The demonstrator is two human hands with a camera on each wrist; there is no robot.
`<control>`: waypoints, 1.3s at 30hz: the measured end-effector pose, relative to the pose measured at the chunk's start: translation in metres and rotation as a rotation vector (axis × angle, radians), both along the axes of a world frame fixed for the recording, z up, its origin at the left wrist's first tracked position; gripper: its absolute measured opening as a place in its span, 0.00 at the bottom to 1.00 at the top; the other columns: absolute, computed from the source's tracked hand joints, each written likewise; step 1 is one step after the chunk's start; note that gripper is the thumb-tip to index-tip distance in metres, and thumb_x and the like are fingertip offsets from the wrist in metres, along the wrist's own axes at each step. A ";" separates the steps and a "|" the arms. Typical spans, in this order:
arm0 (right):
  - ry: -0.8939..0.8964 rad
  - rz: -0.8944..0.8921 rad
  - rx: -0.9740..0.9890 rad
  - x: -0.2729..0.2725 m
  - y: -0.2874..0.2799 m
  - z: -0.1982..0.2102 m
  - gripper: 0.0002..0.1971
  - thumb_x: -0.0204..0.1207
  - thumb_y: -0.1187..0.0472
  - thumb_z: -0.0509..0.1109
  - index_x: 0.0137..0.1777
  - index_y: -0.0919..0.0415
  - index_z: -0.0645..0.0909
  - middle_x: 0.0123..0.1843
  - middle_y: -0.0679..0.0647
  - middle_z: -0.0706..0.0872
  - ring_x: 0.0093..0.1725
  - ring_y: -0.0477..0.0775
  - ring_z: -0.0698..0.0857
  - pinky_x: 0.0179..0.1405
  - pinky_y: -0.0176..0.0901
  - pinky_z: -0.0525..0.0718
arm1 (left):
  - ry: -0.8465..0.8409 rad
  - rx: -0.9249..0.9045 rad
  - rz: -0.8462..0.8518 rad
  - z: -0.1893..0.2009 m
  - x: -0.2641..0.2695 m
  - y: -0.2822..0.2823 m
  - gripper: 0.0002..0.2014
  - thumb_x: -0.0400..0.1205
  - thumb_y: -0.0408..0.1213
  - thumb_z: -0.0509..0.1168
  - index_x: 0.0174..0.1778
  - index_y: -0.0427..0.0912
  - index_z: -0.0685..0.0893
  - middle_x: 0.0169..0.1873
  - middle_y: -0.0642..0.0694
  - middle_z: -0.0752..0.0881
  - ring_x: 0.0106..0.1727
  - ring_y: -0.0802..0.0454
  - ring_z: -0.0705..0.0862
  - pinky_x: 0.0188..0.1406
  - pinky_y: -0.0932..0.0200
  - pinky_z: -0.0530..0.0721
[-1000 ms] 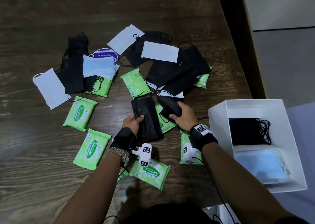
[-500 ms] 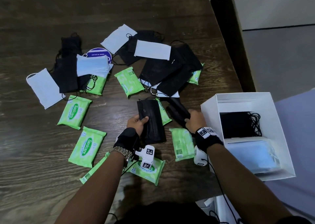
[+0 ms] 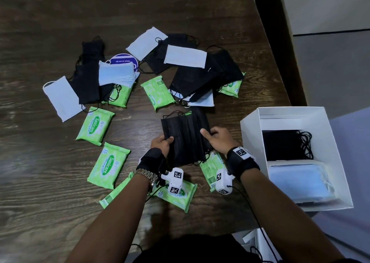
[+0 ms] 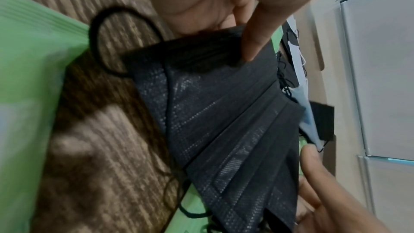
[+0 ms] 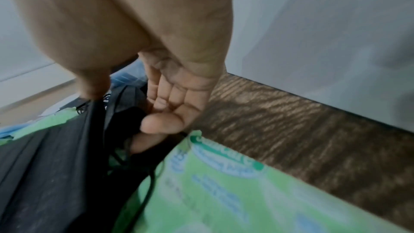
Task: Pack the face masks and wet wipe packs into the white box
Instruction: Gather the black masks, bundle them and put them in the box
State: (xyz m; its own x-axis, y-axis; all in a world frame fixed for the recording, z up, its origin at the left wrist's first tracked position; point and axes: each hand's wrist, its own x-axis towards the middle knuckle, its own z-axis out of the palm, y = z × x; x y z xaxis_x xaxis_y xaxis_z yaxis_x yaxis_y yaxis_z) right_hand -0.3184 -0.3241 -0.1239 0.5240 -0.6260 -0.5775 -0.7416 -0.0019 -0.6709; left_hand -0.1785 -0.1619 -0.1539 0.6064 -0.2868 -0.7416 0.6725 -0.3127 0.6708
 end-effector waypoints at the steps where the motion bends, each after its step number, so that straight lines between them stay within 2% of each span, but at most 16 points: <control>1: 0.010 -0.022 -0.027 -0.001 0.000 -0.005 0.23 0.78 0.41 0.72 0.49 0.64 0.82 0.33 0.60 0.86 0.33 0.63 0.87 0.37 0.62 0.89 | 0.012 0.016 0.006 -0.003 -0.001 0.001 0.06 0.81 0.26 0.66 0.43 0.38 0.87 0.39 0.38 0.88 0.47 0.39 0.86 0.59 0.35 0.84; 3: 0.042 -0.021 -0.087 -0.001 0.001 -0.011 0.18 0.78 0.46 0.73 0.48 0.64 0.83 0.37 0.61 0.88 0.39 0.64 0.89 0.42 0.61 0.89 | 0.041 0.025 0.029 -0.004 -0.006 0.003 0.08 0.81 0.26 0.66 0.39 0.39 0.87 0.33 0.40 0.88 0.44 0.38 0.86 0.57 0.35 0.84; 6: 0.130 -0.019 -0.165 -0.002 0.002 -0.014 0.16 0.73 0.48 0.79 0.45 0.60 0.81 0.41 0.56 0.88 0.45 0.61 0.88 0.47 0.51 0.85 | 0.073 0.021 0.065 -0.005 -0.011 0.004 0.10 0.81 0.25 0.65 0.37 0.39 0.87 0.24 0.44 0.88 0.39 0.40 0.85 0.51 0.40 0.85; 9: 0.143 -0.084 -0.400 -0.004 0.007 -0.009 0.24 0.66 0.43 0.82 0.52 0.55 0.78 0.50 0.52 0.85 0.50 0.54 0.84 0.48 0.50 0.84 | 0.070 0.014 0.073 -0.005 -0.012 0.005 0.09 0.81 0.25 0.65 0.38 0.37 0.86 0.26 0.42 0.87 0.41 0.39 0.85 0.51 0.40 0.84; 11: 0.078 -0.035 -0.528 -0.002 0.014 -0.005 0.23 0.69 0.39 0.78 0.52 0.56 0.80 0.50 0.52 0.84 0.50 0.54 0.83 0.45 0.48 0.83 | 0.076 0.004 0.076 -0.005 -0.011 0.006 0.07 0.81 0.25 0.65 0.41 0.36 0.87 0.28 0.41 0.88 0.42 0.38 0.86 0.54 0.36 0.84; 13: 0.047 0.043 -0.447 0.004 0.021 0.000 0.24 0.69 0.35 0.76 0.50 0.56 0.84 0.45 0.50 0.86 0.45 0.52 0.84 0.44 0.46 0.83 | 0.075 -0.007 0.062 -0.003 -0.012 0.006 0.07 0.81 0.26 0.65 0.42 0.37 0.88 0.36 0.36 0.89 0.45 0.37 0.87 0.56 0.35 0.84; 15: 0.050 0.054 -0.341 0.008 0.024 -0.003 0.21 0.68 0.39 0.80 0.50 0.55 0.85 0.39 0.48 0.87 0.41 0.50 0.85 0.42 0.44 0.85 | 0.079 -0.015 0.056 -0.001 -0.012 0.006 0.06 0.82 0.27 0.66 0.43 0.37 0.88 0.39 0.35 0.89 0.46 0.36 0.87 0.56 0.35 0.84; 19: -0.069 0.032 -0.313 0.013 0.027 -0.006 0.07 0.69 0.58 0.81 0.36 0.56 0.85 0.26 0.45 0.83 0.28 0.46 0.81 0.34 0.41 0.82 | 0.090 -0.028 0.074 0.003 -0.011 0.007 0.07 0.82 0.29 0.66 0.40 0.36 0.87 0.29 0.42 0.89 0.41 0.40 0.86 0.55 0.36 0.84; 21: -0.080 0.024 -0.308 0.016 0.026 -0.003 0.09 0.70 0.53 0.81 0.37 0.56 0.86 0.29 0.47 0.86 0.31 0.45 0.83 0.36 0.39 0.82 | 0.101 -0.033 0.081 0.004 -0.010 0.009 0.08 0.83 0.30 0.65 0.39 0.37 0.86 0.31 0.40 0.89 0.41 0.40 0.86 0.55 0.38 0.84; 24: 0.082 0.040 -0.260 0.023 0.025 -0.003 0.22 0.63 0.36 0.80 0.46 0.52 0.83 0.37 0.46 0.89 0.42 0.47 0.87 0.45 0.43 0.85 | 0.110 -0.059 0.066 0.008 -0.012 0.009 0.08 0.84 0.31 0.64 0.40 0.36 0.86 0.35 0.37 0.88 0.41 0.41 0.86 0.54 0.40 0.84; 27: 0.127 0.034 -0.248 0.032 0.028 -0.004 0.14 0.67 0.46 0.82 0.40 0.50 0.81 0.39 0.48 0.90 0.51 0.55 0.88 0.52 0.50 0.87 | 0.122 -0.076 0.044 0.011 -0.015 0.009 0.08 0.84 0.30 0.64 0.40 0.36 0.86 0.29 0.42 0.89 0.35 0.44 0.87 0.52 0.43 0.84; 29: 0.092 -0.025 -0.280 0.035 0.030 0.000 0.12 0.69 0.53 0.81 0.34 0.51 0.79 0.35 0.48 0.88 0.46 0.55 0.88 0.48 0.47 0.87 | 0.127 -0.080 0.028 0.013 -0.015 0.011 0.08 0.83 0.31 0.65 0.39 0.36 0.86 0.29 0.41 0.89 0.37 0.42 0.86 0.52 0.41 0.84; 32: -0.075 -0.030 -0.281 0.041 0.032 0.018 0.08 0.72 0.57 0.80 0.36 0.55 0.84 0.32 0.46 0.86 0.34 0.45 0.85 0.37 0.37 0.81 | 0.120 -0.092 0.048 0.013 -0.012 0.014 0.08 0.84 0.31 0.64 0.41 0.35 0.86 0.34 0.38 0.89 0.42 0.39 0.86 0.54 0.40 0.83; 34: -0.316 -0.041 -0.057 0.042 0.035 0.036 0.06 0.74 0.63 0.79 0.41 0.65 0.86 0.32 0.51 0.85 0.27 0.42 0.81 0.29 0.34 0.77 | 0.119 -0.089 0.047 0.016 -0.009 0.015 0.08 0.84 0.33 0.64 0.44 0.34 0.85 0.39 0.35 0.88 0.43 0.40 0.86 0.53 0.43 0.84; 36: -0.467 -0.075 0.167 0.041 0.035 0.048 0.07 0.76 0.65 0.78 0.45 0.70 0.85 0.31 0.55 0.83 0.25 0.48 0.77 0.23 0.36 0.71 | 0.158 -0.101 0.048 0.017 -0.006 0.016 0.10 0.85 0.36 0.63 0.50 0.33 0.86 0.45 0.33 0.88 0.45 0.39 0.87 0.51 0.45 0.86; 39: -0.406 -0.071 0.216 0.044 0.035 0.041 0.07 0.76 0.65 0.78 0.45 0.68 0.84 0.29 0.54 0.83 0.22 0.48 0.75 0.21 0.35 0.68 | 0.273 -0.128 0.049 0.014 -0.002 0.018 0.21 0.82 0.46 0.65 0.63 0.33 0.83 0.59 0.31 0.86 0.58 0.34 0.86 0.61 0.35 0.83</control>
State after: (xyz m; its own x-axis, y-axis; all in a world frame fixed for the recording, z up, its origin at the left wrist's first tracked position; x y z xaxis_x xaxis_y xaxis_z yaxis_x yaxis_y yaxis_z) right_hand -0.2747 -0.2890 -0.0824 0.6948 -0.5565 -0.4556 -0.4117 0.2116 -0.8864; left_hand -0.1807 -0.1438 -0.1402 0.4050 -0.3636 -0.8389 0.8455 -0.2002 0.4950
